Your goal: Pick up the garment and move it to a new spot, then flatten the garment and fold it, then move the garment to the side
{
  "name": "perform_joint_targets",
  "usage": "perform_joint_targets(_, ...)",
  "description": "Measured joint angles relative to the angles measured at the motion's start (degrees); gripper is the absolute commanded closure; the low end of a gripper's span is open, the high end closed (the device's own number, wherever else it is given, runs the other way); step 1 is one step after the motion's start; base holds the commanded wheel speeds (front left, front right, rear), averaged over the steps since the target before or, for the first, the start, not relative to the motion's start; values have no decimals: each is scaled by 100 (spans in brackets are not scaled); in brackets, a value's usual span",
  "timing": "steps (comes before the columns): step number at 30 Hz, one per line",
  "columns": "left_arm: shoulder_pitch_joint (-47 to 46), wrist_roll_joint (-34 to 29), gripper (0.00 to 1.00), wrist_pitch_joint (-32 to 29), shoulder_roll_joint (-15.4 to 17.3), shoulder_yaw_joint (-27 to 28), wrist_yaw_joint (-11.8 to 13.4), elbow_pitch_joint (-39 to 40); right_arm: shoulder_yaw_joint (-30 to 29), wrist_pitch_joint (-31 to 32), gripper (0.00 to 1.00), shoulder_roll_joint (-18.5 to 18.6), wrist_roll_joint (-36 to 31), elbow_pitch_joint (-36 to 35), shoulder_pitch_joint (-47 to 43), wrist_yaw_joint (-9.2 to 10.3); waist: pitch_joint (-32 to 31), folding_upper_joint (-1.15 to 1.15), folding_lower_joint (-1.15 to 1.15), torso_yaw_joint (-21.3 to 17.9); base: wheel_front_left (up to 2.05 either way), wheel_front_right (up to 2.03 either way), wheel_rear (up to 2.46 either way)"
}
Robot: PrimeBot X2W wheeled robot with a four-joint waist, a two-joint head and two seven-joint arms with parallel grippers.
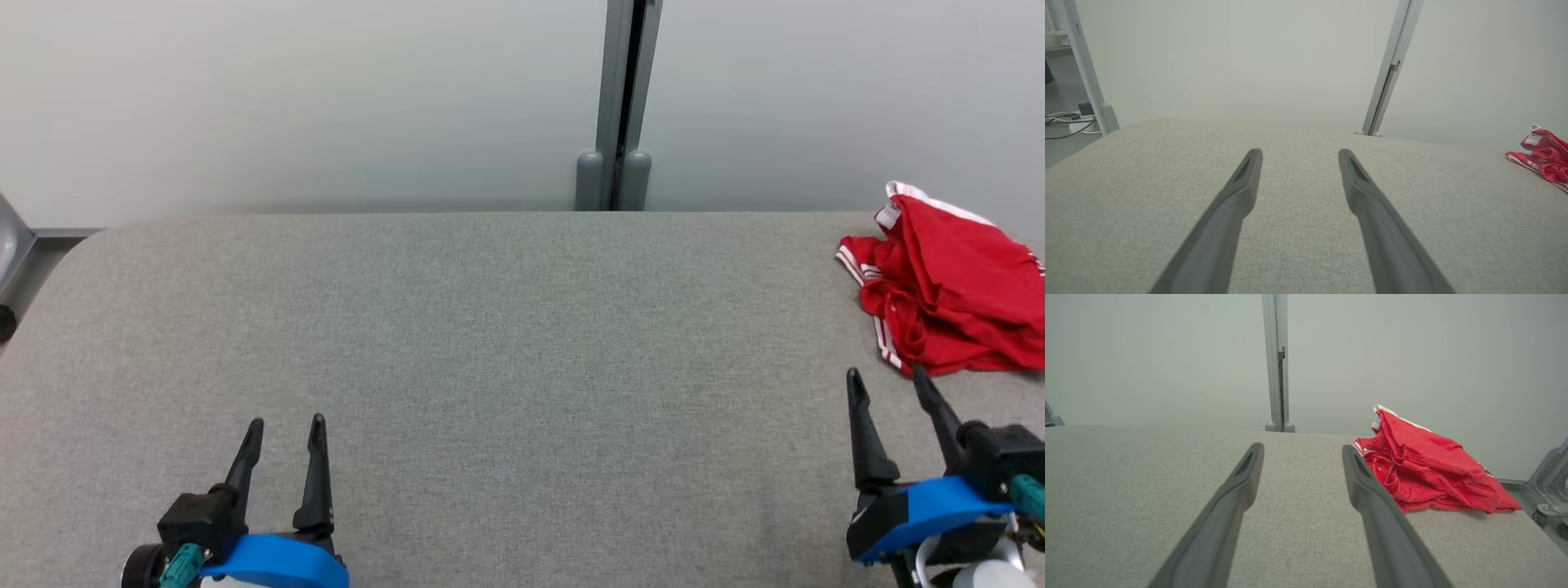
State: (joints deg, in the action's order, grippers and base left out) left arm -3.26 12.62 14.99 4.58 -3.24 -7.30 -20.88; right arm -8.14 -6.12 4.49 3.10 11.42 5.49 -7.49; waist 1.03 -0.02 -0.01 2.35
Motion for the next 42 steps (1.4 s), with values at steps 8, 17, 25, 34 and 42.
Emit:
perform_joint_targets(8, 83, 26, 0, 1, 20, 109, 23, -192, 137, -78, 0, -127, 46, -355, -438, 0, -147, 1, 1, -90, 0, 0, 0)
perform_joint_targets(17, 82, 52, 0, 1, 29, 194, 23, -248, 246, -133, 0, -154, 292, -253, -584, 0, -163, 2, 1, -149, 0, 0, 0)
perform_joint_targets(25, 75, 52, 0, 1, 33, 180, 22, -269, 274, -168, 0, -155, 342, -76, -591, 0, -142, 2, 1, -146, 0, 0, 0)
perform_joint_targets(34, 73, 55, 0, 0, 54, 175, 21, -302, 318, -202, 0, -155, 405, 22, -588, 0, -156, 2, 1, -153, 0, 0, 0)
perform_joint_targets(42, 299, 90, 100, -35, -11, 170, 21, -598, 326, -155, 100, -204, 412, 370, -621, 0, -160, 2, 1, -155, 0, 0, 0)
